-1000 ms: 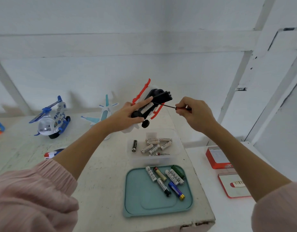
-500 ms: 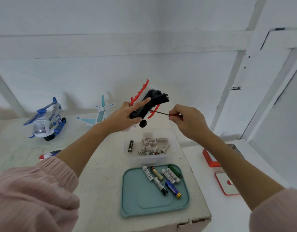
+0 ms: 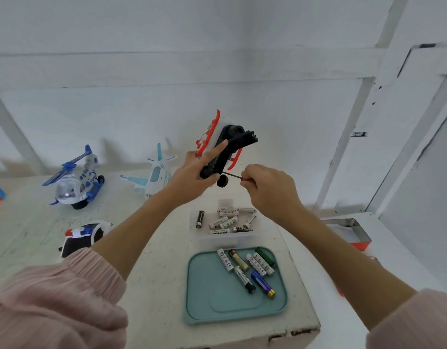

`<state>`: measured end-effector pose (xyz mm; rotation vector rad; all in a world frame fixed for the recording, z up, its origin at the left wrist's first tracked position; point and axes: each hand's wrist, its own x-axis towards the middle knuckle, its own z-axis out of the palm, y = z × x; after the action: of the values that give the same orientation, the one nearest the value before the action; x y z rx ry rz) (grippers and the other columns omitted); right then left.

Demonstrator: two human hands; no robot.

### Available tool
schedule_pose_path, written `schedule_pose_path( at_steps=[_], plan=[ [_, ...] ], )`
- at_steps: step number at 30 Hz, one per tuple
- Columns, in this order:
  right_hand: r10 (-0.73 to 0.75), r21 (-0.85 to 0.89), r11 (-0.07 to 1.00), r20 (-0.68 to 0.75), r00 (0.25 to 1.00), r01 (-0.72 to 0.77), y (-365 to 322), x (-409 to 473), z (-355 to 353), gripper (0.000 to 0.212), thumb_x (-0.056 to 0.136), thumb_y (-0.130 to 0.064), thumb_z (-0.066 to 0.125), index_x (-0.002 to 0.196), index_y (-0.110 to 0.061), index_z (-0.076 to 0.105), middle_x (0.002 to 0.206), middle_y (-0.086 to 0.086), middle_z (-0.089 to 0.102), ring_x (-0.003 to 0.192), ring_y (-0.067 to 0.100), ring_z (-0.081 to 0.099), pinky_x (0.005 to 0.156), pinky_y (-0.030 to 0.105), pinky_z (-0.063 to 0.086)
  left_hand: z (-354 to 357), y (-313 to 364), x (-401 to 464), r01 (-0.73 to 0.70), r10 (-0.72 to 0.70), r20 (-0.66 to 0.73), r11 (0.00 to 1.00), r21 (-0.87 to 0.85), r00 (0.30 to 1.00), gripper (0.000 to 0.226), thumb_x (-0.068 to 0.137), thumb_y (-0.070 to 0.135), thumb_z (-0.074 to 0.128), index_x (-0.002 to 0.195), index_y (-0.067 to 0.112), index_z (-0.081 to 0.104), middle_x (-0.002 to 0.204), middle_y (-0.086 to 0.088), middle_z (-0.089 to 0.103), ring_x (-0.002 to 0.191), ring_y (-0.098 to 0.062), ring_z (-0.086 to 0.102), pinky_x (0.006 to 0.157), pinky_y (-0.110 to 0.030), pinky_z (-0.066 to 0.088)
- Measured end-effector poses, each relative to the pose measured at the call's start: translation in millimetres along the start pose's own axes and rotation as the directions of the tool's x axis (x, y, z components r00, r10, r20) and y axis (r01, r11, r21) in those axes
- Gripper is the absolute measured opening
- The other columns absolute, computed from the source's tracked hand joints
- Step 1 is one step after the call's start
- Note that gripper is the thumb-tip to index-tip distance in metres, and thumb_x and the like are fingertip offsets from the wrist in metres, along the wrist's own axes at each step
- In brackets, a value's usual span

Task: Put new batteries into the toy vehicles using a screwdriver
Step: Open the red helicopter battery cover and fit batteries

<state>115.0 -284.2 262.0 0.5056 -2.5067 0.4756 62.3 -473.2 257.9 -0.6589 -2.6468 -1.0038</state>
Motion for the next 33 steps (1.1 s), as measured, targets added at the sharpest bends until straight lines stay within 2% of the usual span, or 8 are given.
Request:
schedule_pose_path(
  at_steps=[4,6,11,19,22,26,30,33],
  plan=[
    [-0.089,-0.109,0.991,-0.171,0.981,0.071,-7,-3,9,0.006,0.076,-0.006,0.061,0.070,-0.005,0.059,0.063,0.004,0.060,0.038,0.029,0.049,0.037,0.025,0.032,4,1,-1,0.024,-0.024,-0.047,1.000,-0.011,0.999,0.070,0.095,0.028,0.052,0.127,0.072,0.008,0.108,-0.003,0.037,0.075,-0.015,0.048,0.066,-0.011,0.036],
    [-0.127,-0.173,0.981,-0.236,0.964,0.087,-8,-4,11,0.007,0.072,-0.010,0.059,0.066,-0.008,0.058,0.056,0.001,0.057,0.032,0.022,0.042,0.031,0.020,0.028,3,3,-1,0.042,-0.046,-0.060,0.997,-0.066,0.997,0.069,0.096,0.026,0.052,0.132,0.069,0.011,0.107,-0.003,0.037,0.073,-0.014,0.048,0.065,-0.009,0.037],
    [-0.161,-0.226,0.969,-0.280,0.946,0.098,-5,-11,18,0.024,0.085,-0.017,0.043,0.069,-0.010,0.059,0.058,-0.001,0.055,0.035,0.016,0.038,0.032,0.019,0.024,4,4,-1,0.042,-0.051,-0.069,0.991,-0.127,0.996,0.068,0.096,0.025,0.052,0.137,0.064,0.013,0.105,-0.004,0.037,0.075,-0.015,0.047,0.070,-0.014,0.036],
    [-0.170,-0.180,0.976,-0.286,0.943,0.121,-2,-23,24,0.024,0.089,-0.017,0.045,0.072,-0.008,0.060,0.061,0.000,0.055,0.036,0.014,0.037,0.029,0.022,0.030,7,1,-2,0.066,-0.084,-0.078,0.976,-0.207,0.993,0.069,0.096,0.023,0.051,0.129,0.070,0.012,0.110,-0.015,0.044,0.082,-0.019,0.046,0.076,-0.015,0.039],
    [-0.158,-0.074,0.987,-0.295,0.942,0.143,2,-24,22,0.024,0.087,-0.018,0.045,0.073,-0.007,0.060,0.064,0.001,0.059,0.036,0.017,0.042,0.031,0.022,0.033,5,-1,-3,0.068,-0.083,-0.059,0.972,-0.224,0.995,0.071,0.095,0.024,0.052,0.128,0.074,0.014,0.115,-0.015,0.044,0.084,-0.014,0.046,0.075,-0.016,0.037],
    [-0.084,0.062,0.992,-0.290,0.953,0.106,10,-23,8,0.008,0.081,-0.016,0.058,0.077,-0.009,0.060,0.070,-0.001,0.065,0.044,0.019,0.054,0.038,0.028,0.045,-1,-6,-5,0.082,-0.083,0.007,0.953,-0.293,0.997,0.074,0.095,0.018,0.053,0.124,0.077,0.020,0.122,-0.013,0.044,0.093,-0.025,0.046,0.080,-0.018,0.040],
    [-0.002,0.047,0.999,-0.232,0.973,0.013,13,-4,-9,0.010,0.082,-0.016,0.062,0.081,-0.008,0.058,0.075,0.003,0.068,0.058,0.024,0.062,0.054,0.033,0.050,-4,0,-7,0.068,-0.041,0.078,0.925,-0.373,0.996,0.076,0.095,0.003,0.050,0.125,0.069,0.025,0.104,0.011,0.046,0.093,-0.021,0.044,0.080,-0.030,0.040],
    [0.011,0.007,1.000,-0.187,0.982,-0.010,15,12,-15,0.014,0.085,-0.018,0.063,0.081,-0.006,0.057,0.075,0.004,0.067,0.061,0.025,0.059,0.056,0.030,0.045,-6,3,-10,0.070,-0.034,0.104,0.926,-0.370,0.994,0.072,0.095,0.002,0.049,0.129,0.061,0.026,0.121,0.000,0.046,0.092,-0.032,0.047,0.084,-0.040,0.043]
  ],
)
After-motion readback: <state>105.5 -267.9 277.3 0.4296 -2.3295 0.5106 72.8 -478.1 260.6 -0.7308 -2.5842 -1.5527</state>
